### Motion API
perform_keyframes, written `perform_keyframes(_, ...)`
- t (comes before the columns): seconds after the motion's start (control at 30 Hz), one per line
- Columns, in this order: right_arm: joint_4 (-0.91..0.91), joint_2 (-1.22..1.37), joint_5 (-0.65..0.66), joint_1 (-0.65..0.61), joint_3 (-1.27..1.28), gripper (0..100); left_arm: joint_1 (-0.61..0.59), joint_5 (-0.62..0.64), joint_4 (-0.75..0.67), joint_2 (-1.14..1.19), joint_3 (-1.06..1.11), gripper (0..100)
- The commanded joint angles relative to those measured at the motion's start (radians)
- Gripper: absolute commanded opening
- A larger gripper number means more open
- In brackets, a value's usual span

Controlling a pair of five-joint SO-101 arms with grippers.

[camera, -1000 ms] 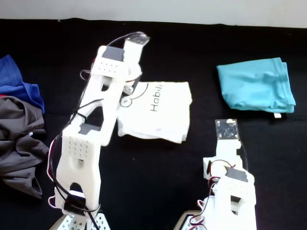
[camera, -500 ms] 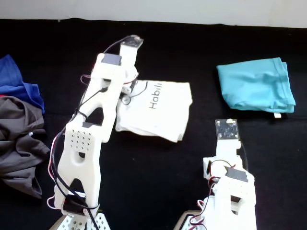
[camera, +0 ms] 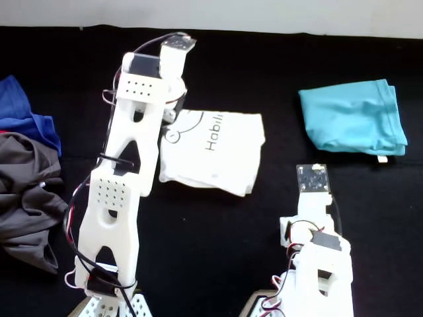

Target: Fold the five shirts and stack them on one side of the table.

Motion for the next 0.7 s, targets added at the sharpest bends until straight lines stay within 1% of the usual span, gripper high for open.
perform_keyframes(0.0, 0.088, 0.007, -0.054, 0.007, -0.133, 0.9, 0.01, 0.009, 0.04, -0.053, -0.038, 1)
perform_keyframes(0.07, 0.182, 0.008, -0.075, 0.004, -0.246, 0.9, 0.03, 0.035, 0.04, -0.107, 0.027, 1)
perform_keyframes(0.13, 0.251, 0.008, -0.078, -0.002, -0.355, 0.9, 0.059, 0.074, 0.04, -0.194, 0.139, 1)
perform_keyframes(0.23, 0.305, 0.008, -0.074, -0.012, -0.484, 0.9, 0.12, 0.08, 0.037, -0.348, 0.344, 1)
perform_keyframes(0.3, 0.309, 0.01, -0.072, -0.025, -0.547, 0.9, 0.153, 0.08, 0.002, -0.441, 0.486, 1)
perform_keyframes(0.4, 0.309, 0.035, -0.072, -0.079, -0.613, 0.9, 0.16, 0.081, -0.133, -0.564, 0.737, 1)
perform_keyframes(0.47, 0.312, 0.108, -0.072, -0.13, -0.67, 0.9, 0.157, 0.083, -0.252, -0.636, 0.935, 1)
perform_keyframes(0.57, 0.317, 0.275, -0.078, -0.171, -0.791, 0.9, 0.151, 0.083, -0.416, -0.737, 1.221, 1)
perform_keyframes(0.67, 0.348, 0.475, -0.08, -0.202, -0.955, 0.9, 0.124, 0.078, -0.577, -0.831, 1.448, 1)
